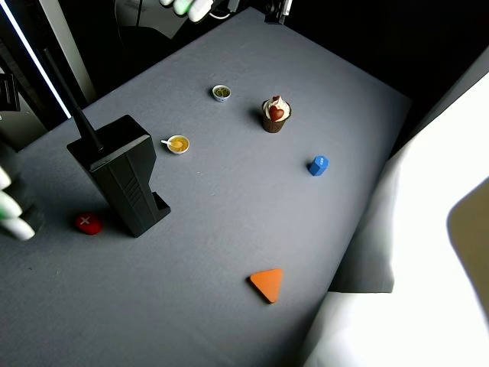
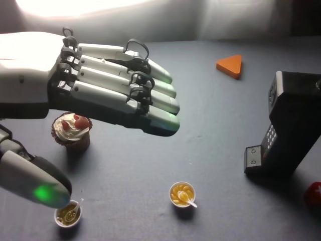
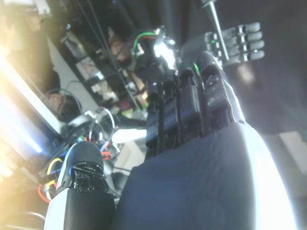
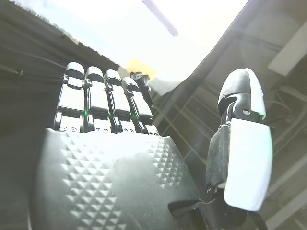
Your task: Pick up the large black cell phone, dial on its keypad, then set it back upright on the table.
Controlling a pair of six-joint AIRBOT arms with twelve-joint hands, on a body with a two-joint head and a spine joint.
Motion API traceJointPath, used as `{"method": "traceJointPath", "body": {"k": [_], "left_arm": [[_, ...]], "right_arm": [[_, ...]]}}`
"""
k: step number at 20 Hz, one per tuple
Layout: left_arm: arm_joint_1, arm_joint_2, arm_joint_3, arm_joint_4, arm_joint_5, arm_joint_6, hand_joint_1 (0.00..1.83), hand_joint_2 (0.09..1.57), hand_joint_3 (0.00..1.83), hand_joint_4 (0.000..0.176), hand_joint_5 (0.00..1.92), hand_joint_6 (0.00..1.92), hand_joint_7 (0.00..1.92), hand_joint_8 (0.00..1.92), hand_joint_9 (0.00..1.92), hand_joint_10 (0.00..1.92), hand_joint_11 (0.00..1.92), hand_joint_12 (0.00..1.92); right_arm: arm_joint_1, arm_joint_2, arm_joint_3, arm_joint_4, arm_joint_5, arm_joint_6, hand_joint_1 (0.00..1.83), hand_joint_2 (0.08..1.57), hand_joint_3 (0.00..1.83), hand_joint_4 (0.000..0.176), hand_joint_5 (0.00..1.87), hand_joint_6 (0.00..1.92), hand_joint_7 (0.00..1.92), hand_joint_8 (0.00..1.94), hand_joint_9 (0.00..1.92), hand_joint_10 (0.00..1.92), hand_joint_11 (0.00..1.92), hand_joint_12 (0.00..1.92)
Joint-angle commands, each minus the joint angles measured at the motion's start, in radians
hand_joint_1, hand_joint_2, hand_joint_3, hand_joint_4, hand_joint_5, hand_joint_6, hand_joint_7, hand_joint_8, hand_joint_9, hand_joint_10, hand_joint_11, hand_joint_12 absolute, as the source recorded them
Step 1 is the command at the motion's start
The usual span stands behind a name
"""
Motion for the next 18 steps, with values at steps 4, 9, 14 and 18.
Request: {"method": "traceJointPath", "body": {"k": [4, 9, 14, 18], "left_arm": [[-0.018, -0.003, -0.002, -0.087, -0.027, 0.014, 0.01, 1.26, 0.0, 0.0, 0.28, 0.0, 0.27, 0.01, 0.21, 0.0, 0.0, 0.43], [-0.009, -0.045, -0.002, -0.06, -0.02, 0.01, 0.0, 1.26, 0.0, 0.0, 0.25, 0.0, 0.24, 0.0, 0.18, 0.0, 0.0, 0.38], [0.049, -0.071, 0.035, -0.06, -0.027, 0.028, 0.0, 1.26, 0.0, 0.0, 0.26, 0.0, 0.25, 0.0, 0.18, 0.0, 0.0, 0.39], [0.051, -0.078, 0.085, -0.06, -0.031, 0.03, 0.0, 1.27, 0.0, 0.0, 0.23, 0.0, 0.22, 0.0, 0.16, 0.01, 0.0, 0.34]], "right_arm": [[0.028, -0.008, 0.006, -0.027, 0.065, 0.012, 0.62, 0.96, 0.0, 0.0, 0.0, 0.0, 0.0, 0.0, 0.0, 0.0, 0.0, 0.0], [0.041, -0.031, -0.001, -0.036, 0.048, 0.012, 0.65, 0.96, 0.0, 0.0, 0.0, 0.0, 0.0, 0.0, 0.0, 0.0, 0.0, 0.0], [0.039, -0.049, -0.013, -0.067, 0.041, 0.012, 0.58, 0.98, 0.01, 0.0, 0.0, 0.0, 0.0, 0.0, 0.0, 0.0, 0.0, 0.0], [0.029, -0.053, -0.033, -0.083, 0.04, 0.012, 0.59, 0.99, 0.01, 0.0, 0.0, 0.0, 0.0, 0.0, 0.0, 0.0, 0.0, 0.0]]}}
